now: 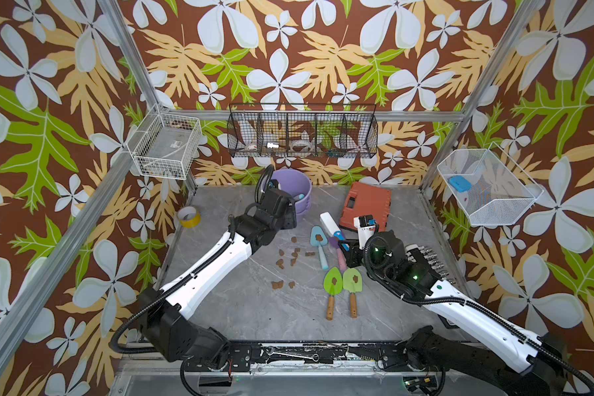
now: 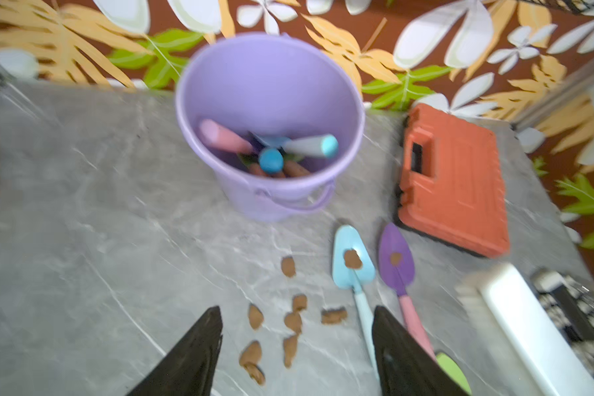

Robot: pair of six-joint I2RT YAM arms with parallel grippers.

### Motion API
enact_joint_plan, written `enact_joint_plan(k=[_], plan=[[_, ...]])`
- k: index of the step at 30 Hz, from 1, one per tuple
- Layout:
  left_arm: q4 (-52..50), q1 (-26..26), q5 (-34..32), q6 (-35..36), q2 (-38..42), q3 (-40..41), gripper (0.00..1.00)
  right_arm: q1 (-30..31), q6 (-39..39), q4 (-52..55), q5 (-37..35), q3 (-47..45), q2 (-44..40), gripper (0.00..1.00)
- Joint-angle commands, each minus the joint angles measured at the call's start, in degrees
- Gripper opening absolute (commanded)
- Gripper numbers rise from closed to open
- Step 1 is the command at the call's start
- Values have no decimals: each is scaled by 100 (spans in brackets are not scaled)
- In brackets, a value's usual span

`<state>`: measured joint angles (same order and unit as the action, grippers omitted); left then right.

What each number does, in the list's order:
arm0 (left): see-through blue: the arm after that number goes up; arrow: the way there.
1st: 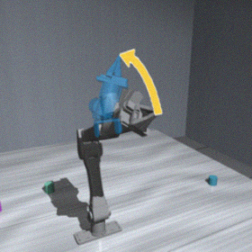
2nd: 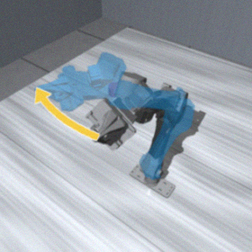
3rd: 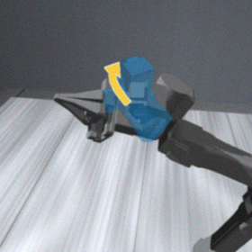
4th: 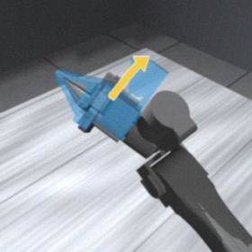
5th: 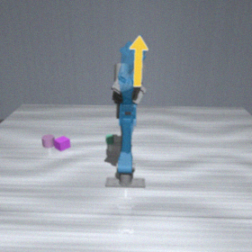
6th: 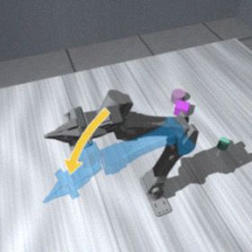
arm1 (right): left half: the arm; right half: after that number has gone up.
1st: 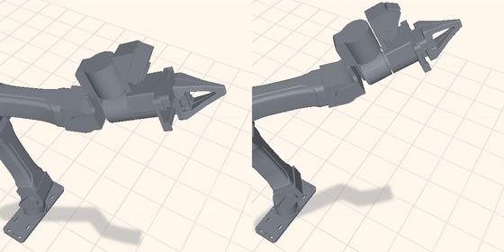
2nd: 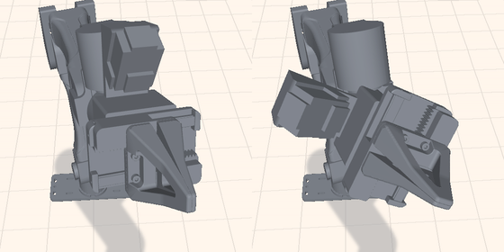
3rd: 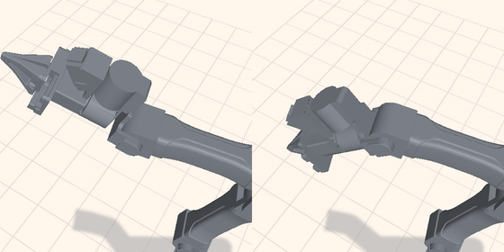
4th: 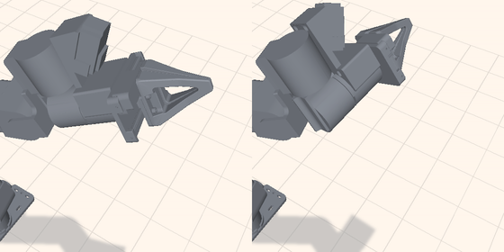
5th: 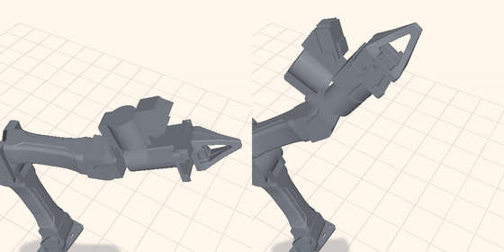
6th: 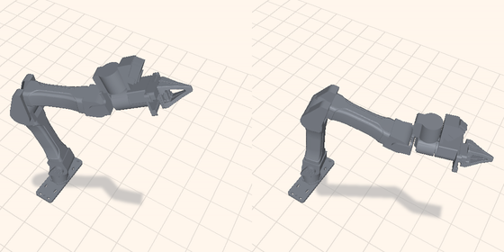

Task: Brush the soil off the hand trowel and place it into the bucket
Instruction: Pick up the hand trowel from the center of the board.

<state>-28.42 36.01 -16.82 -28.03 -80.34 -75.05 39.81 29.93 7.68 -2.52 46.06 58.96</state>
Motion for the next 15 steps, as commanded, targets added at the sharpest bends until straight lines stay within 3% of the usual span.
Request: enact_joint_plan(k=[1, 6, 8, 10, 15], plan=[[850, 391, 502, -665, 417, 842, 71, 2, 139, -124, -64, -178, -36, 0], [1206, 1041, 188, -1323, 529, 1891, 73, 7, 198, -61, 33, -256, 332, 0], [1296, 1229, 45, -1525, 354, 2088, 80, 2, 185, -29, 28, -243, 468, 0], [1305, 1378, -87, -1606, 103, 2056, 85, 8, 180, -39, -68, -254, 549, 0], [1485, 1477, 21, -1458, -607, 1645, 84, -50, 229, 14, -358, -187, 618, 0]])
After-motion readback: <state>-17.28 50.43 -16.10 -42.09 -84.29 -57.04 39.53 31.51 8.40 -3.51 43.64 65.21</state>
